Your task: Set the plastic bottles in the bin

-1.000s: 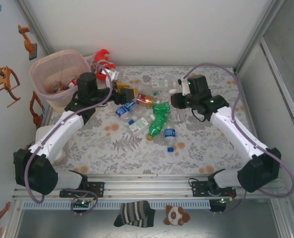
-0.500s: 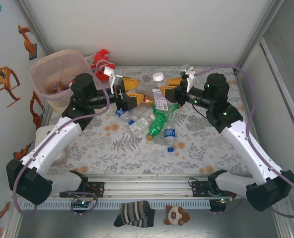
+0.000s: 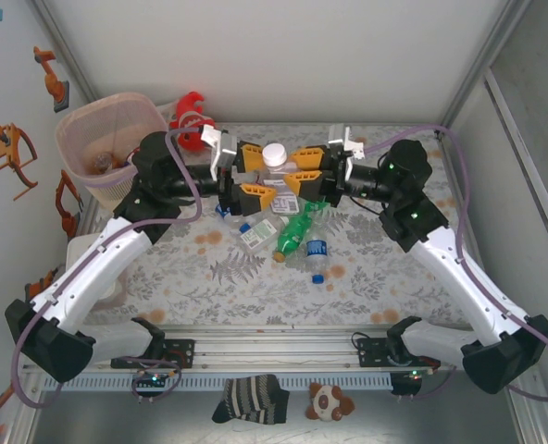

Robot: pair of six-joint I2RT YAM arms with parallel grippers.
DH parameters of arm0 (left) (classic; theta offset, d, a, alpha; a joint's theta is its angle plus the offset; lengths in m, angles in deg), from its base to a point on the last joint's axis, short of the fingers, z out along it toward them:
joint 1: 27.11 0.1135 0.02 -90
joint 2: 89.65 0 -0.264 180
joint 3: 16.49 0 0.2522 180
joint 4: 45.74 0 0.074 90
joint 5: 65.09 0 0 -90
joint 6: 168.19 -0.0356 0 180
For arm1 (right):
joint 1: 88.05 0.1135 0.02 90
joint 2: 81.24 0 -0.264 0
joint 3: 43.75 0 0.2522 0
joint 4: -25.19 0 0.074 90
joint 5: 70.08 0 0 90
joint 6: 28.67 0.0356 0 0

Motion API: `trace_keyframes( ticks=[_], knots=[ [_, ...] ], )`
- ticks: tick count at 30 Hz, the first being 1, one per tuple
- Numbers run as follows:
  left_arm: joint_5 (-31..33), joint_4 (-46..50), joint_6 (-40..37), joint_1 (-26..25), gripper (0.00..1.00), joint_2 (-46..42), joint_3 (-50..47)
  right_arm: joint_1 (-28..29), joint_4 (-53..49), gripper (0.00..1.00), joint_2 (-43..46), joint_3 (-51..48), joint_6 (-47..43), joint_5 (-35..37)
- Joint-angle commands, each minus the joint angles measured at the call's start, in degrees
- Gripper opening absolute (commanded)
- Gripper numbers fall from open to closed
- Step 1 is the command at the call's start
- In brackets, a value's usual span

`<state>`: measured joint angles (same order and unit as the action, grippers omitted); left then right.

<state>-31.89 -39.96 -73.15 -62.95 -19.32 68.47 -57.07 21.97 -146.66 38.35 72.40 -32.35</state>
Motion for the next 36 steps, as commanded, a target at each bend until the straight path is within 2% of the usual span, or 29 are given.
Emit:
trace_keyframes(
  ticks=[1,13,22,25,31,36],
  knots=[
    [-4.20,2.34,-3.45,-0.99,0.75,-0.19,2.34,0.82,3.55,0.20,1.41,3.43,-0.11,-3.75],
    [-4.31,5.80,-6.57,-1.41,0.53,-1.33,3.07,2.58,2.49,0.19,2.05,4.78,-1.16,-6.16],
    [-3.32,5.90,-7.14,-1.43,0.40,-1.68,3.24,3.65,-3.57,0.20,2.61,5.88,-5.14,-3.64],
    [-2.17,6.37,-7.95,-1.38,0.37,-2.03,3.16,3.73,-5.12,0.27,3.26,5.67,-5.98,-2.22],
    [1.20,11.96,-12.34,-1.34,0.36,-2.56,4.40,3.73,-11.62,0.54,4.57,6.41,-9.19,4.13],
    [7.72,21.03,-18.24,-0.95,0.36,-3.16,7.11,3.73,-13.48,0.59,7.18,5.02,-11.03,9.29]
  ],
)
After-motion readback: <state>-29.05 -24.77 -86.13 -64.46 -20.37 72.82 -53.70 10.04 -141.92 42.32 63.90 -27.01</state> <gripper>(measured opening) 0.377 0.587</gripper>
